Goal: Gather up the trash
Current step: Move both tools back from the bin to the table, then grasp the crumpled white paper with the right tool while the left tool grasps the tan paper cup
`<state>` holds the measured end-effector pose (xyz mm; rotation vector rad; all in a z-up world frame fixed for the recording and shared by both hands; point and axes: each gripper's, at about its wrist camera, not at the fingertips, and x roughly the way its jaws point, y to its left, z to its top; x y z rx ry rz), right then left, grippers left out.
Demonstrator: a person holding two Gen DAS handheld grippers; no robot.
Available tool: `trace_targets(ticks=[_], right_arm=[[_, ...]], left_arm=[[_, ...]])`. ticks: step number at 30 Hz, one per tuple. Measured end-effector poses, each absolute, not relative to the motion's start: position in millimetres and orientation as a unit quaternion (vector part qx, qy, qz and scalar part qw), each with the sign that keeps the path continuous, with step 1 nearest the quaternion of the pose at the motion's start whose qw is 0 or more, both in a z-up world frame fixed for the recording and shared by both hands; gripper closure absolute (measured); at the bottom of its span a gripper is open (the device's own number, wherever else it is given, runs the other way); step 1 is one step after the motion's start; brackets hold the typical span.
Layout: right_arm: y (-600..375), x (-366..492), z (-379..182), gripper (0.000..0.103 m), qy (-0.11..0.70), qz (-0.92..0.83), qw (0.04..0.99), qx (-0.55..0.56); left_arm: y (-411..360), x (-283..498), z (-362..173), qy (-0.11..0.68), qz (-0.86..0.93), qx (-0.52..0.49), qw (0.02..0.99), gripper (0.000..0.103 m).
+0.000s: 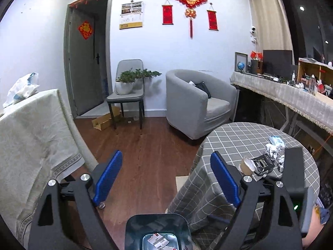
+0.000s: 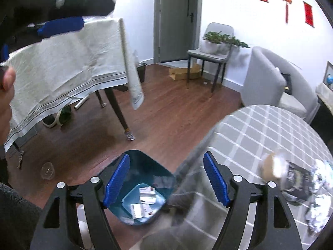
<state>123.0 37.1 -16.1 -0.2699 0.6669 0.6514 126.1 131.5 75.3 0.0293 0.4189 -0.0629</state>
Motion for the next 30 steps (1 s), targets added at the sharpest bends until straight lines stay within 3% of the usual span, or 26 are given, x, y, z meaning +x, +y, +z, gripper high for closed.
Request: trace_targets(ticks=[10, 14, 30], right_arm=[[-42.4, 135.2, -13.2, 0.029, 0.322, 0.263, 0.902, -0.112], [-74.4, 139.7, -11.8, 0.024, 0.334, 0.259, 0.903, -0.077], [-172.2, 148.3, 0.4, 0.015, 0.322, 0.215, 0.916, -0.104]], left_arm=[[84.8, 147.7, 57.2, 0.229, -0.06, 0.034, 0.971, 0.015], [64.0, 156.1, 49.1, 0.237, -0.074, 0.037, 0.968, 0.015], [-9.5, 185.7, 7.6, 0.281, -0.107, 0.072, 0.951, 0.015]])
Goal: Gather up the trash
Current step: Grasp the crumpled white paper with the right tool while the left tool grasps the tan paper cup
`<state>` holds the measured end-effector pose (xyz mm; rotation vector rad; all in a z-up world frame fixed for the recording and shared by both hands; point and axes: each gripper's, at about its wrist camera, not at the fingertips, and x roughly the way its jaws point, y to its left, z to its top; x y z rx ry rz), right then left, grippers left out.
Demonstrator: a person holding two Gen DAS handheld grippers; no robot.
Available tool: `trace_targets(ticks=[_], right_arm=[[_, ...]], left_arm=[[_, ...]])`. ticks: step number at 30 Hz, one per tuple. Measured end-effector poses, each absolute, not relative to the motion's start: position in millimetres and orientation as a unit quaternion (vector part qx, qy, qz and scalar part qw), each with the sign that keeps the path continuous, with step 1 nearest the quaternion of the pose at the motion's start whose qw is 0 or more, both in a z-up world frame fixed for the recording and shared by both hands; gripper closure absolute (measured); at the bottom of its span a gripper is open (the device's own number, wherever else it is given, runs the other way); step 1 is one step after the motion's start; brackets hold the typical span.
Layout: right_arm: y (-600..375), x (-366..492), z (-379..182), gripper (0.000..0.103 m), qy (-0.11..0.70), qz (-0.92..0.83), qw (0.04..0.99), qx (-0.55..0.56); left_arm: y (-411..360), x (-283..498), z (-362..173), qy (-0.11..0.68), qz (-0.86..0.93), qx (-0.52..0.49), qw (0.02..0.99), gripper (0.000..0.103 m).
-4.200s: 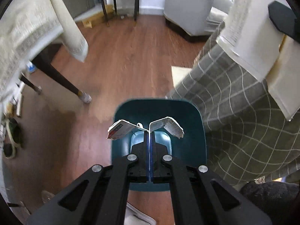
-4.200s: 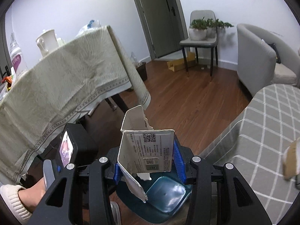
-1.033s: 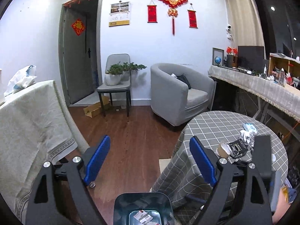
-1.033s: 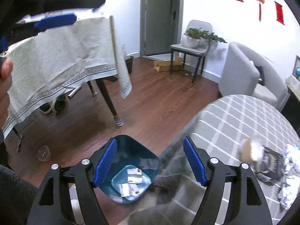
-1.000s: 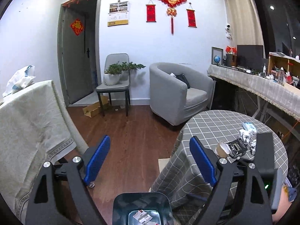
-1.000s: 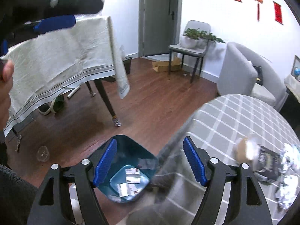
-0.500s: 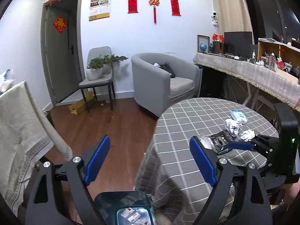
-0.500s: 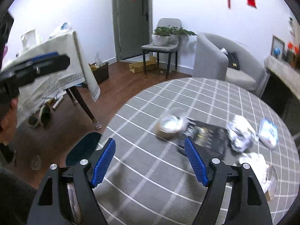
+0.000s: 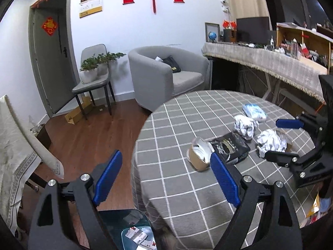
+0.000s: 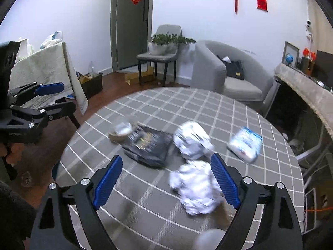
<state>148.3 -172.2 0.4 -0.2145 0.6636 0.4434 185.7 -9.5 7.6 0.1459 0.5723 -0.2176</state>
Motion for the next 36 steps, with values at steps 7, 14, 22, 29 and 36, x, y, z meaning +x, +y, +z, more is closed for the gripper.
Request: trace_targets(ticks=[7, 14, 22, 29, 36], right_arm=[[-184.9, 152.2, -7.1, 0.015, 0.335, 0.211, 0.909, -0.132], [-184.0, 169.8, -16.0, 0.015, 0.358, 0.211, 0.895, -0.164], [-180.2, 182.3, -29.7, 0.034, 0.391, 0.23, 0.873, -0.18], [-188.8, 189.3, -24.1, 0.047, 0.388, 0.239, 0.877, -0.15], [-204.0, 195.5, -13.7, 0.047, 0.375, 0.233, 0.891, -0.106]], left_arm=[[-26.3, 193.1, -15.0, 0.301, -0.119, 0.089, 0.942, 0.015], [-41.3, 202.6, -27.9, 0.306, -0.138, 0.103, 0.936, 0.015], [-52.8, 213.2, -36.5, 0.306, -0.149, 0.124, 0.932, 0.016], [-61.1, 224.1, -43.1, 0.313, -0.146, 0.146, 0.927, 0.026], [-53.5, 230.4, -39.8, 0.327, -0.164, 0.12, 0.923, 0.036]])
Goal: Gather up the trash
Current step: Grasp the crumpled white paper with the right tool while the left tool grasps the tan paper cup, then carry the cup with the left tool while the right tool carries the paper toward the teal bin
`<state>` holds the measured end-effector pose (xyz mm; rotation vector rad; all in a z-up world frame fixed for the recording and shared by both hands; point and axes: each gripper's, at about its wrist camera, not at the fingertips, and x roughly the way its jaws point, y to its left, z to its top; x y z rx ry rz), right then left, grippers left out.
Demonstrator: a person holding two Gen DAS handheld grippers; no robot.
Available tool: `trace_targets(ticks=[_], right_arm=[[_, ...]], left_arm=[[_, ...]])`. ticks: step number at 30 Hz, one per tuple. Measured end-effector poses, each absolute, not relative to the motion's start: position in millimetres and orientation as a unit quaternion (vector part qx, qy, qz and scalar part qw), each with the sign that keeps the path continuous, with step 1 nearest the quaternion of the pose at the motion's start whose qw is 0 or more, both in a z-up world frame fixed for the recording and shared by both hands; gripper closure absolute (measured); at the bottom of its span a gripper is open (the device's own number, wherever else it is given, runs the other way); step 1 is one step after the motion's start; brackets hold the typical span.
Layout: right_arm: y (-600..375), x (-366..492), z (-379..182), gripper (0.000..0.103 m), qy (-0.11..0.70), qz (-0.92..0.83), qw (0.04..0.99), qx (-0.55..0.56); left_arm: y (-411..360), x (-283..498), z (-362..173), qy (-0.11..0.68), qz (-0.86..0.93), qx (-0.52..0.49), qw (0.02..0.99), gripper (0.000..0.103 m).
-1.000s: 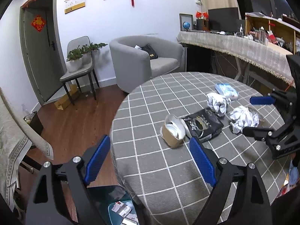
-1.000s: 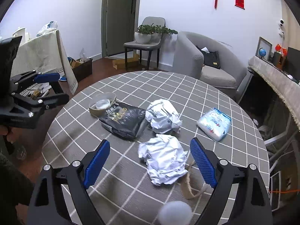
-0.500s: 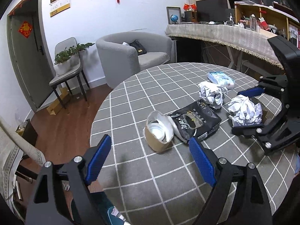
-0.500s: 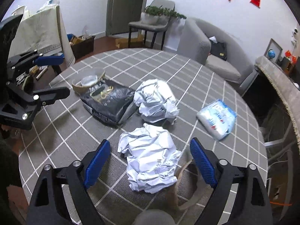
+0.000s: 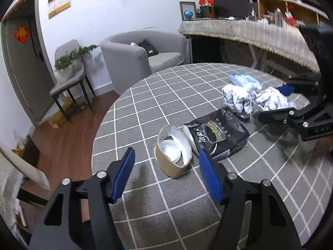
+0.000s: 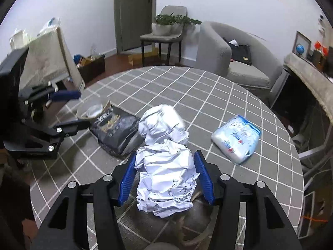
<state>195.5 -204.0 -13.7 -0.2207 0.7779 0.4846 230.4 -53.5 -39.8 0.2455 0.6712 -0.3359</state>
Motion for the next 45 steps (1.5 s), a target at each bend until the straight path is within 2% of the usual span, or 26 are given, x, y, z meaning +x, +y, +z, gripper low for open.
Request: trace_targets(ticks=[7, 17, 31, 45], right_arm=[[-201.0, 195.1, -14.0, 0.047, 0.373, 0.235, 0.891, -0.105], [-203.5, 196.7, -16.6, 0.047, 0.375, 0.233, 0.891, -0.106], [-201.9, 195.0, -12.0, 0.047, 0.367, 0.235, 0.895, -0.1], [-180.4, 196.2, -0.1, 0.047, 0.348, 0.244, 0.9, -0.092]], left_arm=[[-59.3, 228.4, -43.8, 0.331, -0.17, 0.133, 0.919, 0.039], [-73.1, 233.5, -51.5, 0.335, -0.164, 0.165, 0.913, 0.063], [-77.0, 226.6, -42.1, 0.313, -0.164, 0.17, 0.92, 0.065], [-55.4, 217.8, -19.3, 0.291, -0.159, 0.124, 0.935, 0.065]])
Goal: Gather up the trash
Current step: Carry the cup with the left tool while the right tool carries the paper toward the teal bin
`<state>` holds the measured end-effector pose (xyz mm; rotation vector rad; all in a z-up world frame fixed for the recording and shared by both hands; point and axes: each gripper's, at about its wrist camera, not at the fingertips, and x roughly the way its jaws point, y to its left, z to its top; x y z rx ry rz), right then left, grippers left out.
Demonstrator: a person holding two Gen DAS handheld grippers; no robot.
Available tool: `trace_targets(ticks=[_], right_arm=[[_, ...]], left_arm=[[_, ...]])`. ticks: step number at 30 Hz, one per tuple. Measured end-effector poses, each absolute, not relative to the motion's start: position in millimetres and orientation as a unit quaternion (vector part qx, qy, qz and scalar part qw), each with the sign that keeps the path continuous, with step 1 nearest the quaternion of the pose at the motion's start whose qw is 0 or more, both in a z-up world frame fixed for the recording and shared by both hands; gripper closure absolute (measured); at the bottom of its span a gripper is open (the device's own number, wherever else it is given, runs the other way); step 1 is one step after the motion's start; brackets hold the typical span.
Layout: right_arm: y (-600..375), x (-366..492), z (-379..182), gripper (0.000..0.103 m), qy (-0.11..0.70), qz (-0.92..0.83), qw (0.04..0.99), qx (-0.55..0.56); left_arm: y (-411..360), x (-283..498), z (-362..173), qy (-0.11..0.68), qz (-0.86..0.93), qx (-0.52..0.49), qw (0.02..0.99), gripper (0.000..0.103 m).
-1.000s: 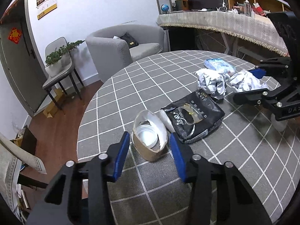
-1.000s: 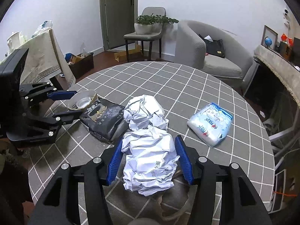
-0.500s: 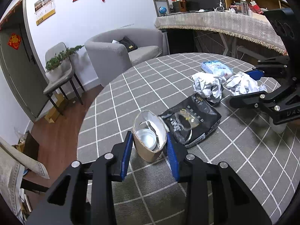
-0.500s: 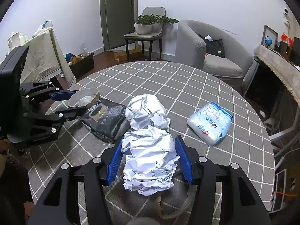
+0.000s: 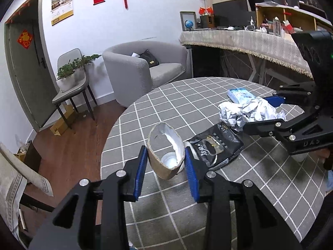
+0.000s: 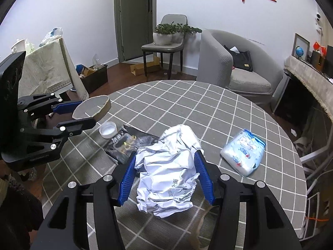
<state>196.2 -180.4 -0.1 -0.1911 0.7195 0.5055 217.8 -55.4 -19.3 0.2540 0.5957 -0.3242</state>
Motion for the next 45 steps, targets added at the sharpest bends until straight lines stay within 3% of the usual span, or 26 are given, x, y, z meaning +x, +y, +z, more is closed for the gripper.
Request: trace_targets(ticks=[21, 45], right_arm=[[-90.1, 193.5, 19.7, 0.047, 0.311, 0.299, 0.899, -0.077], [44.5, 187.6, 12.4, 0.047, 0.319, 0.373, 0.867, -0.09]], left_arm=[[55.6, 213.5, -35.9, 0.332, -0.067, 0.051, 0.939, 0.065], [161.6, 203.6, -163.5, 0.529, -0.03, -0.008, 0.848, 0.065]])
